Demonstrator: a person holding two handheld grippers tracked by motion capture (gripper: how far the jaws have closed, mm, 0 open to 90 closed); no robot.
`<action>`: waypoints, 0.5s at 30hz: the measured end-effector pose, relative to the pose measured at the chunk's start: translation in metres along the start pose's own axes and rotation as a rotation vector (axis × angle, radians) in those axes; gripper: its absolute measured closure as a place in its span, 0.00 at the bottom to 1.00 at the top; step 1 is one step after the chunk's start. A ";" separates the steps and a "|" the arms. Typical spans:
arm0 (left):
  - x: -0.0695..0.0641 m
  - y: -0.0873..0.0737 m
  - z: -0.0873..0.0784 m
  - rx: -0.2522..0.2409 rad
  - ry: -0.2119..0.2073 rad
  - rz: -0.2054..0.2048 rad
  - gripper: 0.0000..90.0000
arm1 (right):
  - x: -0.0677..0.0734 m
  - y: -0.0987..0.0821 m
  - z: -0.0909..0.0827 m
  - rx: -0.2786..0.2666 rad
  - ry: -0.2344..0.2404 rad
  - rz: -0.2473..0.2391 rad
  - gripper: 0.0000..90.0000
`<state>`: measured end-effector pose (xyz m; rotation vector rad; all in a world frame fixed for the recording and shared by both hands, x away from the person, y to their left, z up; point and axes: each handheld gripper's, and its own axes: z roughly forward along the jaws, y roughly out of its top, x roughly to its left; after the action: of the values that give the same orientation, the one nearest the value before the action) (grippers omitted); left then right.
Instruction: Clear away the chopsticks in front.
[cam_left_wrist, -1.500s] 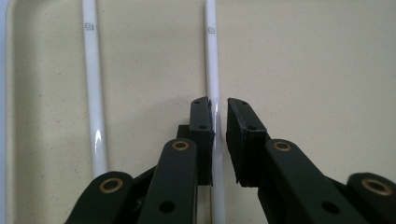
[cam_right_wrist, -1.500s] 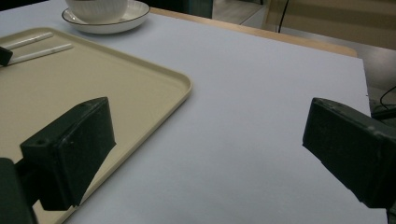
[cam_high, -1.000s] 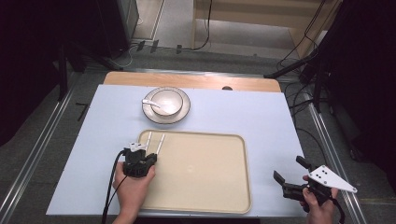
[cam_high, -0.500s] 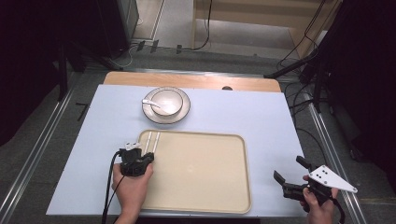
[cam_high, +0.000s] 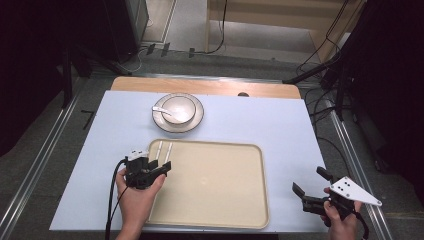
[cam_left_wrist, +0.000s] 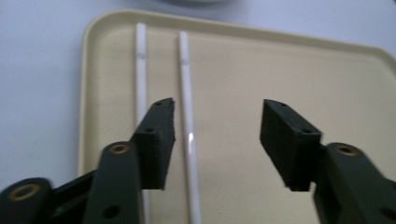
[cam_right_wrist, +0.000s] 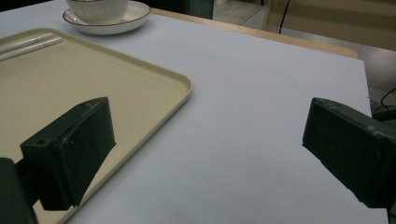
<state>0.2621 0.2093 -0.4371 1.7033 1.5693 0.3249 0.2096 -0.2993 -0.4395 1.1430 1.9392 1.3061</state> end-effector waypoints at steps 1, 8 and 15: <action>0.000 0.002 -0.002 -0.019 -0.007 0.007 0.44 | 0.000 0.000 0.000 -0.001 0.002 -0.002 0.03; 0.005 0.014 -0.016 -0.058 -0.022 0.034 0.02 | 0.001 0.000 0.001 0.001 0.002 -0.001 0.03; 0.020 0.027 -0.021 -0.083 -0.057 0.052 0.00 | 0.000 -0.001 0.000 0.002 -0.001 -0.001 0.03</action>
<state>0.2722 0.2376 -0.4113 1.6771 1.4528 0.3602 0.2091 -0.2997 -0.4401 1.1434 1.9400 1.3033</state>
